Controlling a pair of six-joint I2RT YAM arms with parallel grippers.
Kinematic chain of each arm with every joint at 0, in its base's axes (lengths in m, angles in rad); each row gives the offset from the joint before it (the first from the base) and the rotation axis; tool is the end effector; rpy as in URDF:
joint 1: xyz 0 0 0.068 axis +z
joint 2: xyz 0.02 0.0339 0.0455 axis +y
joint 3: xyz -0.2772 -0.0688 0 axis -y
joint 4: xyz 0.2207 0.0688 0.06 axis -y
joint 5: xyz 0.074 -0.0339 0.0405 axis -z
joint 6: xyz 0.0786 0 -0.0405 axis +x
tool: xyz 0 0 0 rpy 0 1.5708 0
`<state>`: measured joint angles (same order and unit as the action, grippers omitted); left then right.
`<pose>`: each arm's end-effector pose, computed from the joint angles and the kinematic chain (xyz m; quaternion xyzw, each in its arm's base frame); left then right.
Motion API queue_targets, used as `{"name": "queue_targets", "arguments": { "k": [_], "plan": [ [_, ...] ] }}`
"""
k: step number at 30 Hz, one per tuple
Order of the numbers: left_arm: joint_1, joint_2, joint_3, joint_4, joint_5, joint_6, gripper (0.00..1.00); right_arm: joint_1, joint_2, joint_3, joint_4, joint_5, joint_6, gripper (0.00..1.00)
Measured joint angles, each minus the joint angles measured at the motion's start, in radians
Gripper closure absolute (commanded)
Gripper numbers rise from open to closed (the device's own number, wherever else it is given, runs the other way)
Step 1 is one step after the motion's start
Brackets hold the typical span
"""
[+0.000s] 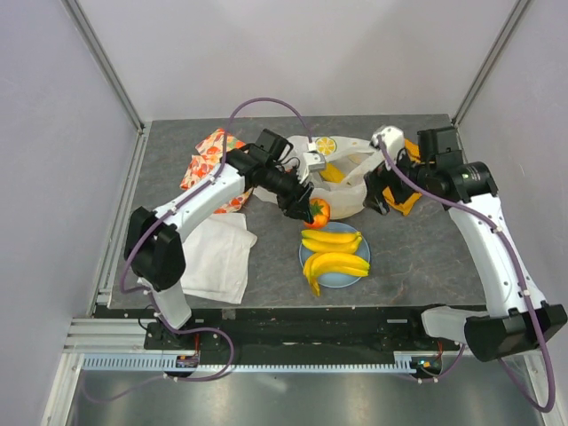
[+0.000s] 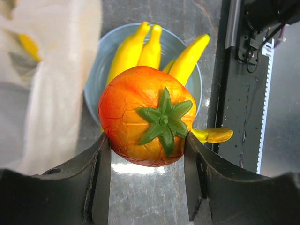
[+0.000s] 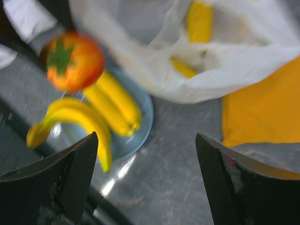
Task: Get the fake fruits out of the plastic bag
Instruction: Adjust the fake fruit on the plate.
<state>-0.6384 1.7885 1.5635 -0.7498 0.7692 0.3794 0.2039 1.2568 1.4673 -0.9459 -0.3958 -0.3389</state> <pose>0.2739 -0.2713 0.2854 0.5279 0.7201 -0.3908 0.2236 0.2351 0.0796 0.3836 -0.3171 0.8420 0.1525 0.4090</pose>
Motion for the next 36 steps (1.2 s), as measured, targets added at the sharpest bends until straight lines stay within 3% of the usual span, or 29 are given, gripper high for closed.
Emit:
{"name": "queue_targets", "arguments": {
  "k": [5, 13, 17, 27, 34, 36],
  "plan": [
    [0.027, -0.071, 0.000, 0.005, 0.007, -0.035, 0.98, 0.003, 0.066, -0.127, -0.232, -0.085, -0.187, 0.07],
    [0.019, -0.130, -0.001, 0.019, 0.021, -0.066, 0.98, 0.002, 0.154, -0.250, -0.369, -0.097, -0.344, 0.16],
    [0.019, -0.136, -0.015, 0.021, 0.016, -0.072, 0.98, 0.002, 0.164, -0.285, -0.376, -0.131, -0.388, 0.22],
    [0.027, -0.162, -0.020, 0.022, -0.010, -0.079, 0.98, 0.010, 0.293, -0.320, -0.322, -0.183, -0.410, 0.25],
    [0.052, -0.168, -0.020, 0.022, -0.017, -0.085, 0.98, 0.053, 0.296, -0.373, -0.228, -0.174, -0.357, 0.25],
    [0.061, -0.168, -0.020, 0.022, -0.018, -0.085, 0.98, 0.077, 0.296, -0.388, -0.193, -0.167, -0.333, 0.32]
  ]
}}
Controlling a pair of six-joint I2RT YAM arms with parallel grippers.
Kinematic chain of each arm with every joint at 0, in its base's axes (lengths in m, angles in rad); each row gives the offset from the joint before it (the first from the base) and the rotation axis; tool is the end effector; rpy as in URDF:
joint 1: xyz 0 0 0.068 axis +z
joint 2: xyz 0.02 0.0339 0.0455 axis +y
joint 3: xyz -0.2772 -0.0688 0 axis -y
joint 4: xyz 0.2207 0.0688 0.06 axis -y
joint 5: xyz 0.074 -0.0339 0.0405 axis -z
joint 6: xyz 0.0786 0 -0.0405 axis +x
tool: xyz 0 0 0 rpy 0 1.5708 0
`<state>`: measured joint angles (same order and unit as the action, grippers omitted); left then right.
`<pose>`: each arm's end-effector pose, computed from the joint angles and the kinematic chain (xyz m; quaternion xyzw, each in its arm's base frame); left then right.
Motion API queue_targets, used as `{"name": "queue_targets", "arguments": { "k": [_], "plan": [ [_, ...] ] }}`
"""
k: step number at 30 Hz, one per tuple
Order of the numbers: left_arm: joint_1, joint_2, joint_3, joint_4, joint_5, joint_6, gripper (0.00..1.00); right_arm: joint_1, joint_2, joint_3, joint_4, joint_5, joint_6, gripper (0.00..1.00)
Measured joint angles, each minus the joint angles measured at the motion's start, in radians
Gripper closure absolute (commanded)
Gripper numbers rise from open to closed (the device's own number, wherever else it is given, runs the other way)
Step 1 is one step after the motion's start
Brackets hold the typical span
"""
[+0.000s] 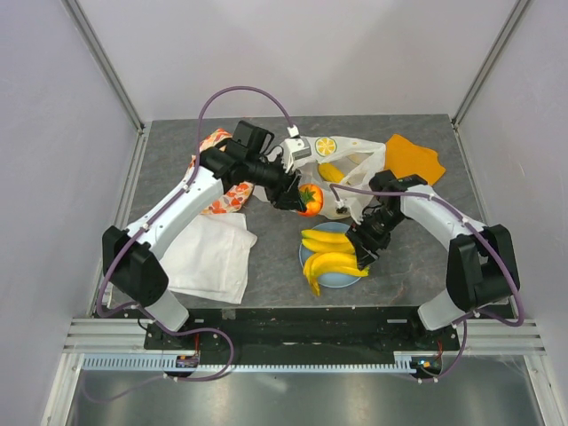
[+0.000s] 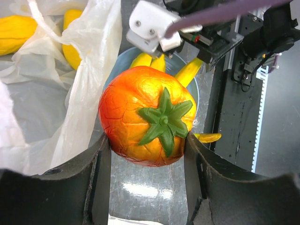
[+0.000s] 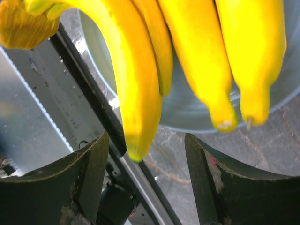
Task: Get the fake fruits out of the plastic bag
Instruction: Adjust the fake fruit on the plate.
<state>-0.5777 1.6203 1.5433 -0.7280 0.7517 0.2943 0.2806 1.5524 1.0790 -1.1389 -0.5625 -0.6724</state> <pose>0.2634 -0.2358 0.3385 0.4887 0.7242 -0.3861 0.2960 0.2121 0.1048 0.2031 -0.4354 0.8561 0.2761 0.0345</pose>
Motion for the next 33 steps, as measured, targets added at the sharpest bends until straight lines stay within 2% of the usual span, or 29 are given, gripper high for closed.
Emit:
{"name": "queue_targets", "arguments": {
  "k": [1, 4, 7, 12, 19, 22, 26, 27, 28, 33],
  "plan": [
    [0.003, 0.000, 0.000, 0.000, 0.000, -0.001, 0.98, 0.012, 0.000, -0.006, 0.018, 0.004, 0.011, 0.46],
    [0.013, 0.000, 0.000, 0.000, -0.001, -0.006, 0.98, 0.047, 0.010, -0.018, 0.061, 0.028, 0.042, 0.67],
    [0.020, 0.000, 0.000, 0.000, -0.001, -0.008, 0.98, 0.060, 0.056, -0.017, 0.071, 0.033, 0.058, 0.77],
    [0.022, 0.000, 0.000, 0.000, 0.000, -0.010, 0.98, 0.060, 0.133, 0.033, 0.008, 0.009, 0.028, 0.81],
    [0.029, 0.000, -0.006, 0.001, -0.002, -0.010, 0.98, 0.057, 0.241, 0.128, -0.137, -0.027, -0.050, 0.80],
    [0.031, 0.000, -0.016, 0.002, -0.003, -0.010, 0.98, 0.057, 0.284, 0.158, -0.164, -0.034, -0.056, 0.74],
    [0.030, 0.000, -0.021, 0.004, -0.001, -0.011, 0.98, 0.057, 0.335, 0.207, -0.184, -0.036, -0.039, 0.51],
    [0.030, 0.000, -0.021, 0.005, 0.000, -0.011, 0.98, 0.057, 0.340, 0.219, -0.186, -0.035, -0.028, 0.29],
    [0.030, 0.000, -0.021, 0.006, 0.000, -0.011, 0.98, 0.057, 0.343, 0.233, -0.188, -0.035, -0.018, 0.02],
    [0.030, 0.000, -0.021, 0.006, 0.000, -0.017, 0.98, 0.057, 0.346, 0.283, -0.190, -0.029, 0.021, 0.02]
  ]
}}
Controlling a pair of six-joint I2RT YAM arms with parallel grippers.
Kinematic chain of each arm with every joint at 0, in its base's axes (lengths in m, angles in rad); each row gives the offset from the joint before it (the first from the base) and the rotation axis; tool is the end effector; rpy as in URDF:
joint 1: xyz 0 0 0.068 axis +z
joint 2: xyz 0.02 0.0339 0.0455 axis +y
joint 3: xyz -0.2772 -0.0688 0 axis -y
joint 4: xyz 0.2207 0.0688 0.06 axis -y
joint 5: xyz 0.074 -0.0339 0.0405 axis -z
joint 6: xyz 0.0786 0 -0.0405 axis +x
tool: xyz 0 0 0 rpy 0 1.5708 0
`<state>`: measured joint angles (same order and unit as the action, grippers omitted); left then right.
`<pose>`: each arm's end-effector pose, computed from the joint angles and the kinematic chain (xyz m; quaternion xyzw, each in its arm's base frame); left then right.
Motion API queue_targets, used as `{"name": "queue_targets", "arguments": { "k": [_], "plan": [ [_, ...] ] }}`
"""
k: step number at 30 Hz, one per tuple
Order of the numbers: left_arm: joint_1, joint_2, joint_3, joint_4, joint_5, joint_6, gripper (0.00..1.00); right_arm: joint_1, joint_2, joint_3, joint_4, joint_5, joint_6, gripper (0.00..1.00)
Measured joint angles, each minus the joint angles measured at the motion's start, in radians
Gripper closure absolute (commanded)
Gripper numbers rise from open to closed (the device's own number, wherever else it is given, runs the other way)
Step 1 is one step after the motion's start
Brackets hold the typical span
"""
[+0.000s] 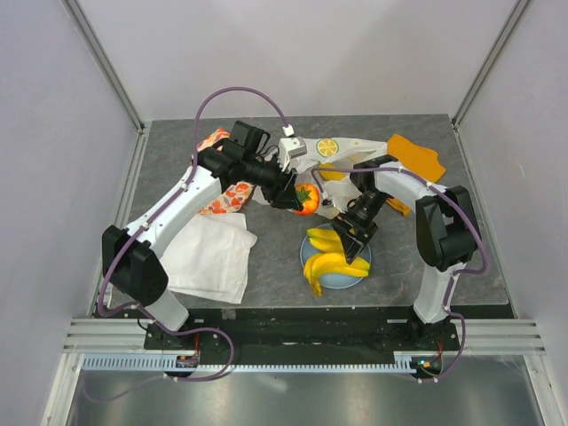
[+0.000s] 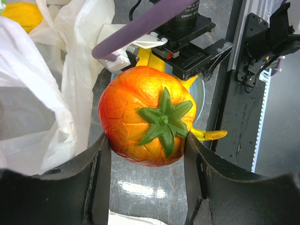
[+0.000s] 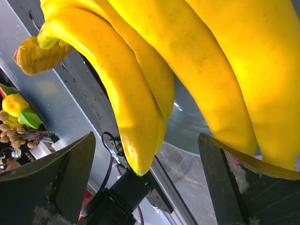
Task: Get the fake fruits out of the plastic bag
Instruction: Adjust the fake fruit on the plate.
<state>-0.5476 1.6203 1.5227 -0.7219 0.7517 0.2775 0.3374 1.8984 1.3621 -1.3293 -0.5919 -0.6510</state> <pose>0.2700 -0.2275 0.3325 0.4703 0.7387 -0.3843 0.2922 0.2583 0.1371 0.1815 0.4111 -0.8533 -0.3069 0.0937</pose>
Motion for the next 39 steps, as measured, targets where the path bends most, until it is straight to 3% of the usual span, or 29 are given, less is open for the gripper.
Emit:
{"name": "queue_targets", "arguments": {
  "k": [8, 13, 19, 24, 28, 33, 39],
  "plan": [
    [0.000, 0.000, 0.000, 0.020, 0.002, -0.004, 0.98, 0.000, -0.023, 0.003, 0.000, 0.036, 0.020, 0.02],
    [0.000, -0.008, -0.005, 0.026, -0.013, -0.020, 0.98, -0.007, -0.144, 0.007, -0.004, 0.082, 0.023, 0.02],
    [0.000, -0.205, -0.200, 0.101, -0.087, -0.050, 0.98, -0.040, -0.265, 0.051, -0.012, 0.105, 0.032, 0.02],
    [-0.004, -0.283, -0.223, 0.153, -0.079, -0.065, 0.98, -0.040, -0.294, 0.049, -0.014, 0.085, 0.032, 0.02],
    [-0.013, -0.288, -0.236, 0.156, -0.060, -0.065, 0.98, -0.040, -0.423, -0.057, 0.051, 0.113, -0.013, 0.03],
    [-0.020, -0.299, -0.259, 0.149, -0.061, -0.070, 0.98, -0.040, -0.629, -0.270, 0.100, 0.182, -0.069, 0.19],
    [-0.019, -0.301, -0.259, 0.148, -0.070, -0.071, 0.98, -0.040, -0.557, -0.309, 0.137, 0.187, -0.086, 0.20]
  ]
}}
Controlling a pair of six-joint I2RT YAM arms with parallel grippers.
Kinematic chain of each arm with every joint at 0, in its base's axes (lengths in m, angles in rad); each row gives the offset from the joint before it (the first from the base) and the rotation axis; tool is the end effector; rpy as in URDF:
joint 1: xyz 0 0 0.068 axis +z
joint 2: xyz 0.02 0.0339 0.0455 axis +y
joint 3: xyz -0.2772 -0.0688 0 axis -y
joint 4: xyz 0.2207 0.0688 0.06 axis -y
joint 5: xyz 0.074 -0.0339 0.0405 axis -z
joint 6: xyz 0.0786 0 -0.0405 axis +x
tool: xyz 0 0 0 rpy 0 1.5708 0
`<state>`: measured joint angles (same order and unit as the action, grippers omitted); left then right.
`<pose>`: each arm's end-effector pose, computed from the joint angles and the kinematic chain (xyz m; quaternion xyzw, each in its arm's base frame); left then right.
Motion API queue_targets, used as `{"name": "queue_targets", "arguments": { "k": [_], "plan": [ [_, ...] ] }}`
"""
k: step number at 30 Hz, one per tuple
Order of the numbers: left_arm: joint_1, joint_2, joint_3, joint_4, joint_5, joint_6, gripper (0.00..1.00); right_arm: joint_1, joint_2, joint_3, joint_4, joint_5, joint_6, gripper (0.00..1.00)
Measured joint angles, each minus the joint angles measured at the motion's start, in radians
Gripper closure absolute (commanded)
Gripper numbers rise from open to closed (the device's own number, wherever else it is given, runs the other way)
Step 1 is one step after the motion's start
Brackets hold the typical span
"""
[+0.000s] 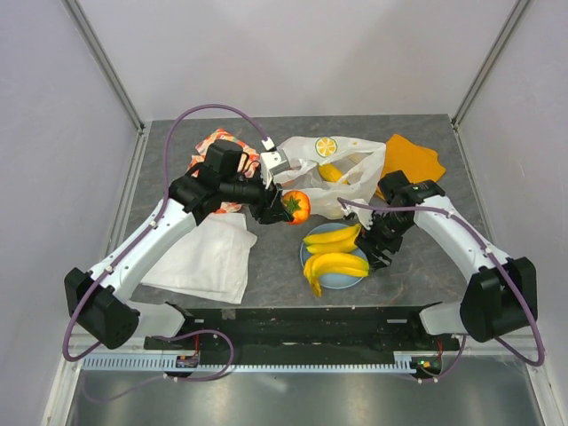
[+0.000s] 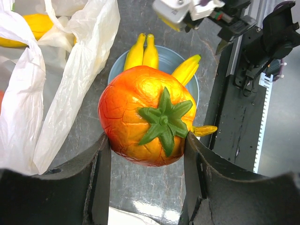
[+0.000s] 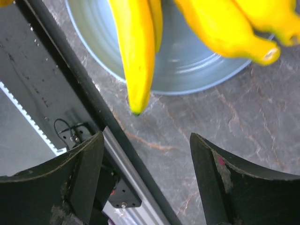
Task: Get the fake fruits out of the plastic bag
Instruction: Adjust the fake fruit on the plate.
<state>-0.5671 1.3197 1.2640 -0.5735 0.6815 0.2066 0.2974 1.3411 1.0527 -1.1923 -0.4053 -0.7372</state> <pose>0.2129 -0.1943 0.3502 0.4573 0.7207 -0.3697 0.3672 0.1809 0.0879 0.2325 -0.4918 0.8460 0.1866 0.0869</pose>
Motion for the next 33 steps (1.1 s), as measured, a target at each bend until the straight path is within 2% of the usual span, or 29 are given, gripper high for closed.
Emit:
{"name": "queue_targets", "arguments": {
  "k": [4, 9, 12, 13, 15, 16, 18, 19, 27, 33],
  "plan": [
    [0.000, 0.000, 0.000, 0.000, -0.004, 0.000, 0.98, 0.006, 0.080, 0.000, 0.039, -0.017, 0.008, 0.24],
    [0.000, 0.000, 0.003, -0.006, -0.029, 0.001, 0.98, 0.041, 0.136, 0.000, 0.089, -0.031, 0.058, 0.25],
    [0.000, 0.004, 0.010, -0.012, -0.036, 0.001, 0.98, 0.077, 0.139, 0.000, 0.113, -0.031, 0.097, 0.32],
    [0.000, 0.009, 0.017, -0.015, -0.039, 0.001, 0.98, 0.090, 0.147, 0.001, 0.121, -0.031, 0.114, 0.41],
    [0.000, 0.016, 0.025, -0.015, -0.046, 0.001, 0.98, 0.101, 0.174, 0.002, 0.130, -0.028, 0.135, 0.51],
    [0.000, 0.019, 0.028, -0.015, -0.048, 0.001, 0.98, 0.102, 0.196, 0.003, 0.132, -0.026, 0.145, 0.61],
    [0.000, 0.024, 0.035, -0.016, -0.052, 0.002, 0.98, 0.102, 0.252, 0.008, 0.128, -0.022, 0.160, 0.70],
    [0.000, 0.026, 0.037, -0.015, -0.053, 0.003, 0.98, 0.101, 0.275, 0.011, 0.122, -0.020, 0.163, 0.79],
    [0.001, 0.030, 0.039, -0.021, -0.055, 0.018, 0.98, 0.098, 0.354, 0.156, -0.076, -0.101, 0.061, 0.80],
    [0.001, 0.035, 0.039, -0.021, -0.055, 0.019, 0.98, 0.098, 0.409, 0.211, -0.111, -0.122, 0.034, 0.78]
  ]
}}
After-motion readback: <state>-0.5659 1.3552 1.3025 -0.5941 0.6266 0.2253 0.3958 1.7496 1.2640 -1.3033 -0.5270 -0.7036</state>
